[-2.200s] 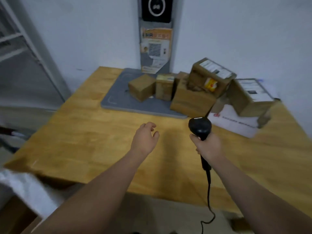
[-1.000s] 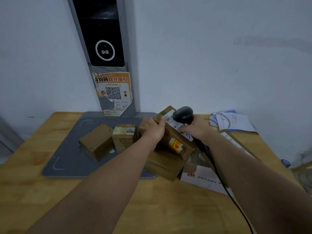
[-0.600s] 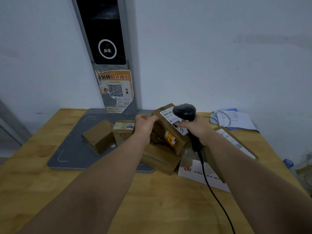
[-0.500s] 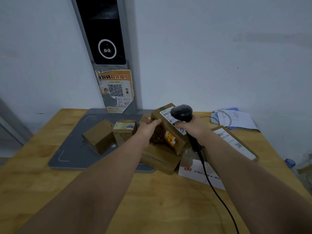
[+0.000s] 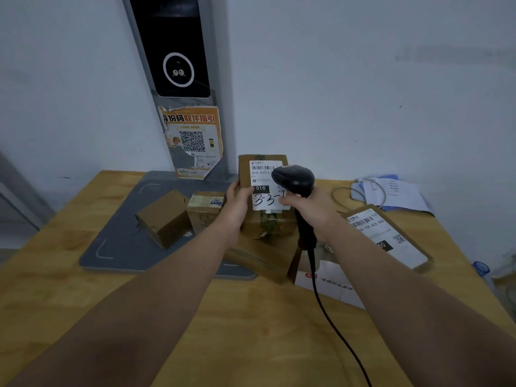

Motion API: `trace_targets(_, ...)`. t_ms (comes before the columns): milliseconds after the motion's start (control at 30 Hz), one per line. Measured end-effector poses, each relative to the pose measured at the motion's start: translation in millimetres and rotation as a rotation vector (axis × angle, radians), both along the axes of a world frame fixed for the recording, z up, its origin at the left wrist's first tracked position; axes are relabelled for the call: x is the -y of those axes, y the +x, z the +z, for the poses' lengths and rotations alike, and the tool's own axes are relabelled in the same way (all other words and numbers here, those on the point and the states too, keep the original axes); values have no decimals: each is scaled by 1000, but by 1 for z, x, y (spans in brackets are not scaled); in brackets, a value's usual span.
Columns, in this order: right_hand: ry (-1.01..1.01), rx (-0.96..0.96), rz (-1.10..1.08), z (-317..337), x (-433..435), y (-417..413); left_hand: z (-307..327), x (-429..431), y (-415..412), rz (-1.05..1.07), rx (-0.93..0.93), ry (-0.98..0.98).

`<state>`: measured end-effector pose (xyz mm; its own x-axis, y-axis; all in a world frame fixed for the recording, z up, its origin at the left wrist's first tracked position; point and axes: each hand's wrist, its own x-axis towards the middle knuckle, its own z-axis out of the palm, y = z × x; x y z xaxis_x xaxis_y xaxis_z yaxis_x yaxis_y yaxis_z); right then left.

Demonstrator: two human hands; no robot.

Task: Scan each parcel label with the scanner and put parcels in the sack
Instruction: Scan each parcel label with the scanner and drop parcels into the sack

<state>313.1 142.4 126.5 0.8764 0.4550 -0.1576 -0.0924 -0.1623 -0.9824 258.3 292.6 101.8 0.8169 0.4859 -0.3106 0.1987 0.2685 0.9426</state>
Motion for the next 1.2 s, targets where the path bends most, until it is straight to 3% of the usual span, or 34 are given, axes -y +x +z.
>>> trace_targets(100, 48, 21, -32, -4, 0, -12, 4, -14, -17, -30, 24, 7)
trace_targets(333, 132, 67, -66, -3, 9, -51, 1, -18, -74, -312, -8, 73)
trace_targets(500, 151, 82, -62, -10, 19, -85, -5, -12, -108, -183, 16, 104)
trace_targets(700, -127, 288, -87, -20, 41, -122, -26, -8, -148, -125, -35, 255)
trace_targets(833, -163, 240, 50, -31, 54, -152, -46, 2, -173, -45, -79, 254)
trace_targets(1000, -66, 61, 152, -47, 62, -186, -77, 12, -203, 54, -152, 221)
trace_targets(1200, -117, 2, 164, -65, 69, -209, -107, 20, -225, 154, -234, 193)
